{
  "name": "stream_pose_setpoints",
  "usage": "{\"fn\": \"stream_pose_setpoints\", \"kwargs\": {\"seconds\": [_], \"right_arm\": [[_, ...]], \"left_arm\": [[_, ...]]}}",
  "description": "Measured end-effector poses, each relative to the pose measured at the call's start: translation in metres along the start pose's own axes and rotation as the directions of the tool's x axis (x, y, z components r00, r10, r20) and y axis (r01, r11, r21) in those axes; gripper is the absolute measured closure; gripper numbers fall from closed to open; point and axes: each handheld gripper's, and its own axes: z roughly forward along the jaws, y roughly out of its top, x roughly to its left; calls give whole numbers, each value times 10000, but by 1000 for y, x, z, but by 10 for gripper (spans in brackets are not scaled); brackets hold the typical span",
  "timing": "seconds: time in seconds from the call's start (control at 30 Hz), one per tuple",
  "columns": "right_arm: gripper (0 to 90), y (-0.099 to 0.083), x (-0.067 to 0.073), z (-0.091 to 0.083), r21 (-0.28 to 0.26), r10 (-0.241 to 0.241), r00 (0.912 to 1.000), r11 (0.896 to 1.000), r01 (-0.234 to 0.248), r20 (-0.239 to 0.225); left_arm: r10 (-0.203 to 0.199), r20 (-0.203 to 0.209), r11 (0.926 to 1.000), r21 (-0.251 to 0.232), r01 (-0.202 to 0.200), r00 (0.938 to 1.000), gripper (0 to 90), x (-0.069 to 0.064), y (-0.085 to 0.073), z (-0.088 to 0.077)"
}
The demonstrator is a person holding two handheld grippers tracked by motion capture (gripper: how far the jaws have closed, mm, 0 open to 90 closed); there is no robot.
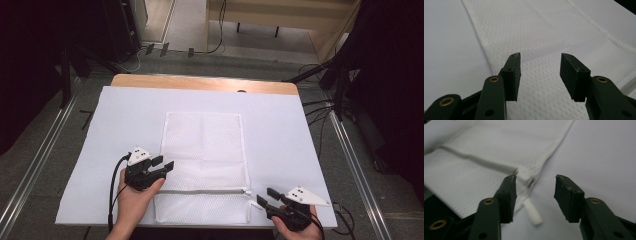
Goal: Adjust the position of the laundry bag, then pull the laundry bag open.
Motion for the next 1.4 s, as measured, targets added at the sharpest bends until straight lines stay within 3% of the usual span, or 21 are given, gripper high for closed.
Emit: {"fn": "stream_pose_setpoints", "kwargs": {"seconds": [0.1,0.2,0.33,0.4,0.57,0.77,0.83,1.0,1.07,1.17,1.2,1.23,1.27,1.3,1.33,1.4], "right_arm": [[538,-2,6,5,467,-80,9998,9989,89,-192],[445,-5,17,15,928,-492,9978,9947,449,447],[402,-7,20,21,1190,-664,9957,9912,584,643],[411,-7,18,24,1347,-549,9974,9897,483,456],[437,-9,17,26,1190,-769,9950,9905,690,631],[493,-12,15,29,991,-897,9952,9914,856,382],[501,-12,16,30,869,-913,9956,9922,891,224],[499,-9,21,37,842,-1086,9939,9907,1068,165],[510,-9,23,40,896,-1083,9941,9901,1081,-26],[535,-10,28,43,791,-1284,9916,9888,1268,155],[613,-12,33,45,767,-1669,9841,9838,1621,611],[641,-13,33,45,721,-1743,9814,9830,1687,806],[694,-13,34,44,680,-1676,9814,9845,1617,934],[735,-13,34,44,647,-1641,9813,9853,1581,1008],[735,-13,34,44,647,-1641,9813,9853,1581,1008],[861,-12,33,44,707,-1631,9819,9851,1567,965]], "left_arm": [[97,215,10000,-17,-97,9997,525,-6,1,0],[221,493,9997,-86,-217,9985,522,-16,2,-1],[327,652,9995,-73,-323,9973,516,-21,2,0],[378,776,9993,-77,-373,9963,510,-24,1,2],[529,1097,9986,-1,-532,9926,495,-30,0,5],[697,1288,9974,92,-715,9892,492,-40,-1,9],[964,1441,9946,236,-1008,9849,494,-48,-3,13],[1188,1727,9910,414,-1277,9778,505,-59,-6,18],[1248,1840,9899,441,-1350,9750,508,-63,-6,20],[1103,2007,9915,462,-1219,9734,515,-66,-6,20],[1151,2226,9912,382,-1266,9681,523,-75,-6,20],[1151,2226,9912,382,-1266,9681,527,-75,-6,20],[1448,2607,9860,422,-1612,9545,532,-88,-6,23],[1448,2607,9860,422,-1612,9545,539,-88,-6,23],[1510,2951,9834,521,-1736,9435,539,-96,-7,27],[1753,3306,9746,748,-2109,9274,591,-113,-10,37]]}}
